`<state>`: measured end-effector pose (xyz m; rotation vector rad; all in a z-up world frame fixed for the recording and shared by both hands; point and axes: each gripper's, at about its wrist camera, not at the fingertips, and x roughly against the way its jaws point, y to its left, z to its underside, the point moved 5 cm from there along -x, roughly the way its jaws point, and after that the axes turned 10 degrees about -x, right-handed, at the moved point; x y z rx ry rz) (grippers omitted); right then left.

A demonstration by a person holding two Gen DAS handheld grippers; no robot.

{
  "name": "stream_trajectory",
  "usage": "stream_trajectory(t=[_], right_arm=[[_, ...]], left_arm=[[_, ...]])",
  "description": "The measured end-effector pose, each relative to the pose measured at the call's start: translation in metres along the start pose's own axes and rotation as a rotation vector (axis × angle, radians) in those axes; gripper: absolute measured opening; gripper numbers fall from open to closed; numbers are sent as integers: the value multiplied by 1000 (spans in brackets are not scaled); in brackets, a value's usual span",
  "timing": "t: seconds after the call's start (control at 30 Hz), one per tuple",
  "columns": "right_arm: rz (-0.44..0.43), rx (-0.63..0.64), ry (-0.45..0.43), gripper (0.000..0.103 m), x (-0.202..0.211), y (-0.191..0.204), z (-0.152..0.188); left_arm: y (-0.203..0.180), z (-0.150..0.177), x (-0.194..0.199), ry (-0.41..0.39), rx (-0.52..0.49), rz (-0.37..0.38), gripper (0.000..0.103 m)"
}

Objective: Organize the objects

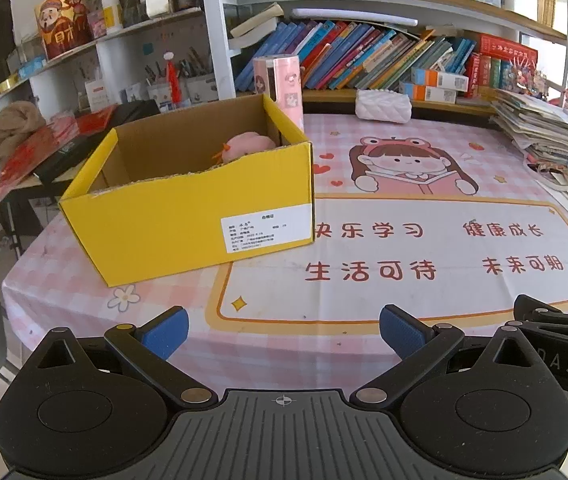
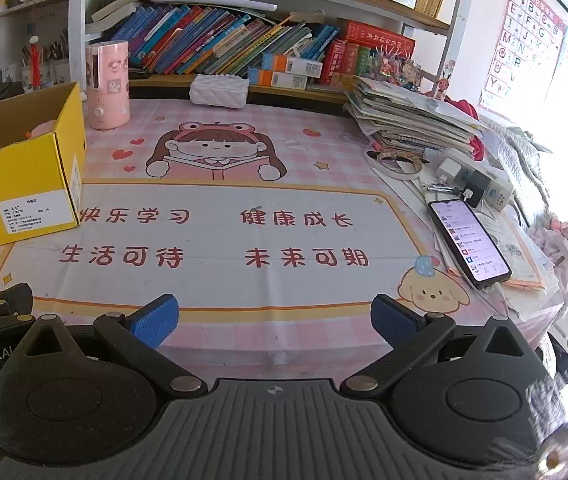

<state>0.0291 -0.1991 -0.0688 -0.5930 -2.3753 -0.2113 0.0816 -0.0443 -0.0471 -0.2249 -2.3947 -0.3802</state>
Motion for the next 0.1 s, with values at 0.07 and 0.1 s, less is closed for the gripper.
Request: stream_trajectory(t=[0.07, 0.1], right_arm=[[0, 1, 2, 103, 0, 1, 0], [-1, 2, 4, 103, -1, 2, 0]], left_arm=[[1, -1, -1, 1, 0, -2, 103], [1, -1, -1, 1, 1, -2, 103]])
